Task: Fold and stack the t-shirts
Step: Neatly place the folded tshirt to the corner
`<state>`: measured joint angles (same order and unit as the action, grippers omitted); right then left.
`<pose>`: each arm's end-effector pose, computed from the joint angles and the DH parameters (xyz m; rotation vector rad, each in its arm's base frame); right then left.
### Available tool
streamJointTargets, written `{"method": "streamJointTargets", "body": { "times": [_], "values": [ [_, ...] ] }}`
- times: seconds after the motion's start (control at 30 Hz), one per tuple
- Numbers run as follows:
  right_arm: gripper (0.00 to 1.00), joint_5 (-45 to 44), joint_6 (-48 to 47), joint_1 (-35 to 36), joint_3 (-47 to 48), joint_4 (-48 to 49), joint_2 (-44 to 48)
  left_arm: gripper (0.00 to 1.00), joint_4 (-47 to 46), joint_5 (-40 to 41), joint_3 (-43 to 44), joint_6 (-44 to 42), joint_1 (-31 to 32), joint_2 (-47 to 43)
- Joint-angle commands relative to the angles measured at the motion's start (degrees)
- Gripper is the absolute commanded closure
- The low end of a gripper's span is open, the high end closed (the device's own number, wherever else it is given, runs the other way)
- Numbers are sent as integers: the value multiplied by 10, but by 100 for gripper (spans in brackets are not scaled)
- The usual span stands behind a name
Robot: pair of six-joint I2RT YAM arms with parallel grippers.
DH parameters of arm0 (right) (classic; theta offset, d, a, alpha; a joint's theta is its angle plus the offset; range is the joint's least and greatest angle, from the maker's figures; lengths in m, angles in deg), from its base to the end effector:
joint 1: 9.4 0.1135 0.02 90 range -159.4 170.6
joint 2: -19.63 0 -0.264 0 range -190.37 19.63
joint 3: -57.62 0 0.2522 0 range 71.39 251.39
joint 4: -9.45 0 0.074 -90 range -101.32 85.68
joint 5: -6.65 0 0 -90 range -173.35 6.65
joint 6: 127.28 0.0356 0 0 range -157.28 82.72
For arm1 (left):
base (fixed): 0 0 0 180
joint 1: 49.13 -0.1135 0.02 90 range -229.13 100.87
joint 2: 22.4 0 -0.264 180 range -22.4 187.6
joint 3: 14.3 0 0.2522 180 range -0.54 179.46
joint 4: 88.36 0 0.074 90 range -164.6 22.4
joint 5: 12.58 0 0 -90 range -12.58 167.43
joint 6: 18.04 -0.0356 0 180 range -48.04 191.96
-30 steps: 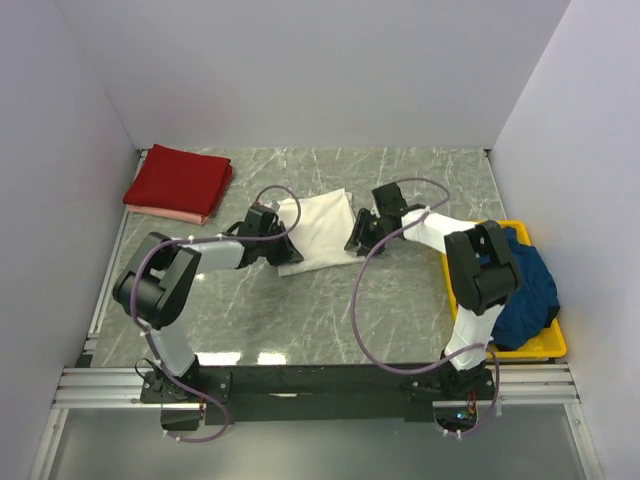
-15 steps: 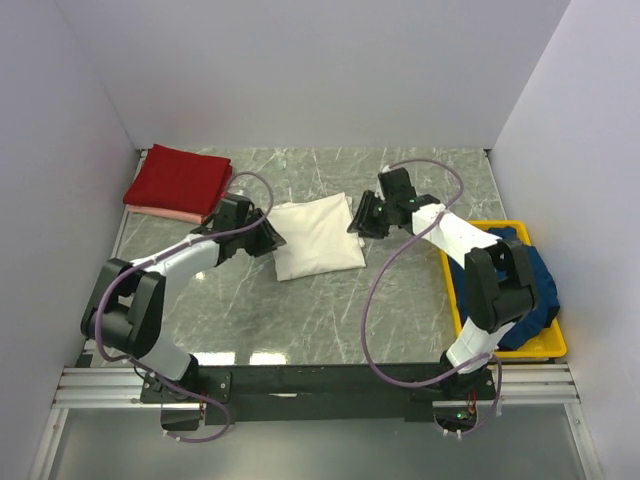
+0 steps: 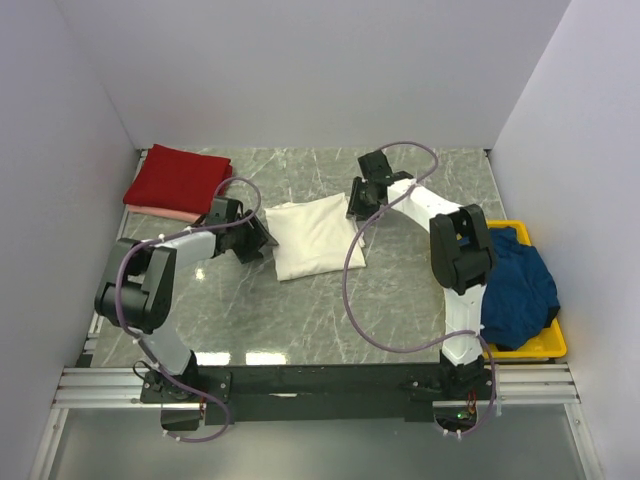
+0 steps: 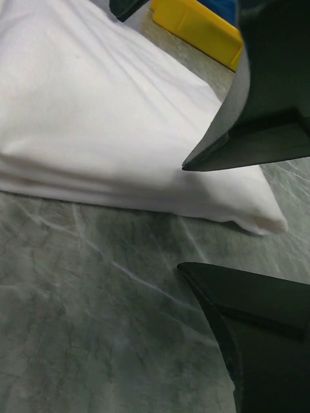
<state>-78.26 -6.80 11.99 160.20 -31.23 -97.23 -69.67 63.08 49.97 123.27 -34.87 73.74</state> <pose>0.4146 0.1658 0.1972 0.1691 2.5860 0.4613 0.3190 -0.0902 0.1590 -0.7111 2.4892 -0.7755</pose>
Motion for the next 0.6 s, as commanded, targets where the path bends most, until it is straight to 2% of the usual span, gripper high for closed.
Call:
{"method": "streamJointTargets", "body": {
  "times": [0.0, 0.1, 0.37, 0.57],
  "values": [
    [59, -44, -30, 5, 52, -38, -32, 36, -27, -20, 28, -13, -5, 19],
    [64, -65, -31, 5, 63, -52, -46, 36, -34, -14, 32, -9, -5, 34],
    [82, -78, -33, 3, 91, -77, -78, 39, -32, 12, 48, 1, -5, 69],
    [88, -71, -25, -4, 77, -70, -76, 40, -16, 50, 56, 1, -5, 80]
  ]
}}
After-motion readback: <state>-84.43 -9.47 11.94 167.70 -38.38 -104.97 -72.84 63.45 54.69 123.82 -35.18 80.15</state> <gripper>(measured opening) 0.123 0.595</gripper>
